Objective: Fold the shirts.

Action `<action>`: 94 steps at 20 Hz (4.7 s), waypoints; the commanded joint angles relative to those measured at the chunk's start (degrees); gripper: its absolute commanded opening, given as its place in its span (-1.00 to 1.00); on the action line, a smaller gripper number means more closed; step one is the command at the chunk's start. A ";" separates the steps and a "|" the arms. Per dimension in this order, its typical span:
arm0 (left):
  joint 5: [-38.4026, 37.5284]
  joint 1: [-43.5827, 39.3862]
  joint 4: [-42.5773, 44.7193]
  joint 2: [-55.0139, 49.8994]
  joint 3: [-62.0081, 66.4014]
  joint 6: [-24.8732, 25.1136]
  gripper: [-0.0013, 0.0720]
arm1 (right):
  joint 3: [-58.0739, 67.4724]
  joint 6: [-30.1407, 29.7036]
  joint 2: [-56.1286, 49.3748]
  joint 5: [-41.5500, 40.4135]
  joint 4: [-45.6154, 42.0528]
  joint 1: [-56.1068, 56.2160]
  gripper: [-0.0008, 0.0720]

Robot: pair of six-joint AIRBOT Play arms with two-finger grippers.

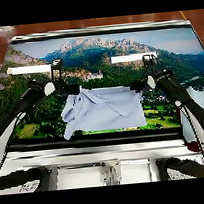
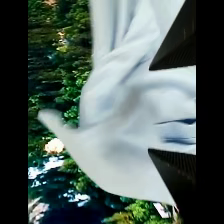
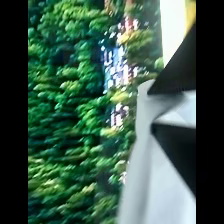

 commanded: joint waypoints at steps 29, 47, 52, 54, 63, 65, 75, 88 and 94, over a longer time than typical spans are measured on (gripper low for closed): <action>-13.14 14.67 -28.65 3.30 -29.38 23.91 -0.59 | -22.05 -36.02 8.46 21.75 33.77 -34.23 0.80; -16.72 14.73 -27.78 13.84 -26.60 24.06 -0.86 | -28.35 -44.11 -2.86 11.30 53.81 -24.55 -0.78; -26.18 14.73 -10.19 22.21 -9.42 21.59 -0.86 | -16.35 -53.55 8.44 19.02 53.51 -24.11 -0.78; -26.86 14.73 -5.11 27.71 2.73 21.51 -0.86 | -8.22 -53.44 18.27 18.34 53.77 -24.11 -0.78; -5.09 14.71 -10.25 42.71 40.65 20.24 -0.86 | 18.78 -40.41 51.17 -4.96 42.01 -24.11 -0.78; -5.60 14.73 -10.21 43.98 40.61 20.48 -0.86 | 20.22 -36.17 51.87 -2.10 39.89 -24.11 -0.78; -28.70 14.73 1.01 37.03 39.82 20.52 -0.86 | 20.11 -31.91 40.22 23.12 28.35 -24.11 -0.78; -17.20 14.73 -9.97 3.21 12.59 21.73 -0.85 | 11.58 -26.16 0.39 2.47 24.30 -23.87 -0.78; -17.81 15.06 -20.96 -10.60 12.63 20.65 -0.60 | 11.61 -25.77 -11.06 7.54 28.50 -19.74 -0.63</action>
